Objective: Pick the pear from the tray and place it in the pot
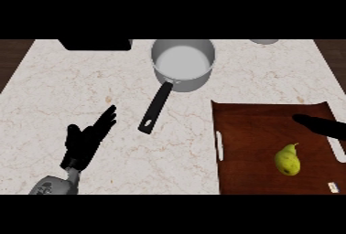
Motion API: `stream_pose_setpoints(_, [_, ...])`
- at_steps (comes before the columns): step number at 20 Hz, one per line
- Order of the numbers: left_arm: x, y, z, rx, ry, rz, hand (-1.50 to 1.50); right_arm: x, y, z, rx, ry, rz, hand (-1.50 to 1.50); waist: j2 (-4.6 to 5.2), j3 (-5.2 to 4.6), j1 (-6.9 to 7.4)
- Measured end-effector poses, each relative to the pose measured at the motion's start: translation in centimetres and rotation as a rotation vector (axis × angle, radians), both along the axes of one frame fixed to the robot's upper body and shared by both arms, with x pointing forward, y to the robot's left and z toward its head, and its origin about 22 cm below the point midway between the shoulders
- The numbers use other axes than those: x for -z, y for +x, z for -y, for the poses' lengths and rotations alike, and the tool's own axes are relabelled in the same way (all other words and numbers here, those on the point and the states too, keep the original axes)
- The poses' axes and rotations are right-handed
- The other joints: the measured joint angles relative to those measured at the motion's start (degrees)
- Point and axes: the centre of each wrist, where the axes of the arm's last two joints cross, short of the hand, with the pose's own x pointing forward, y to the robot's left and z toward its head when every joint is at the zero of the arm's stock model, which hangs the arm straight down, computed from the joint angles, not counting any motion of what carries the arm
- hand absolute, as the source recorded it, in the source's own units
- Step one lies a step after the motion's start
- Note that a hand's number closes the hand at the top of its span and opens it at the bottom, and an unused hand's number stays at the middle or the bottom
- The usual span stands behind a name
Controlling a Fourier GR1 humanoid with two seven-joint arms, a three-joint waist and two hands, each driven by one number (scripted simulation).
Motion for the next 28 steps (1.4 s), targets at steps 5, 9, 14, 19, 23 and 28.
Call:
stream_pose_setpoints(5, [0.5,0.0,0.6,0.006,-0.002,0.003,0.0,1.1,1.2,0.4,-0.014,0.14,-0.112,-1.5,0.14,0.1,0.22])
stream_pose_setpoints(9, [0.7,0.2,0.5,0.006,-0.006,0.005,0.0,3.9,1.0,-0.1,-0.079,0.239,-0.249,-1.5,0.19,0.16,0.21])
stream_pose_setpoints(14, [0.0,0.3,0.4,0.002,-0.001,0.009,0.0,5.9,0.3,1.1,-0.111,0.263,-0.345,-1.5,0.1,0.18,0.05])
stream_pose_setpoints(19, [-0.1,0.1,0.4,-0.005,0.0,0.006,0.0,8.0,-2.3,2.3,-0.095,0.221,-0.369,-1.5,0.03,0.17,-0.18])
stream_pose_setpoints(23, [-0.4,0.4,0.0,-0.004,-0.002,0.006,0.0,8.8,-3.6,3.0,-0.081,0.222,-0.352,-1.5,0.03,0.16,-0.21])
stream_pose_setpoints(28, [0.7,-0.2,-0.1,-0.004,-0.007,0.004,0.0,9.8,-4.8,2.8,-0.087,0.289,-0.263,-1.5,0.02,0.18,-0.24])
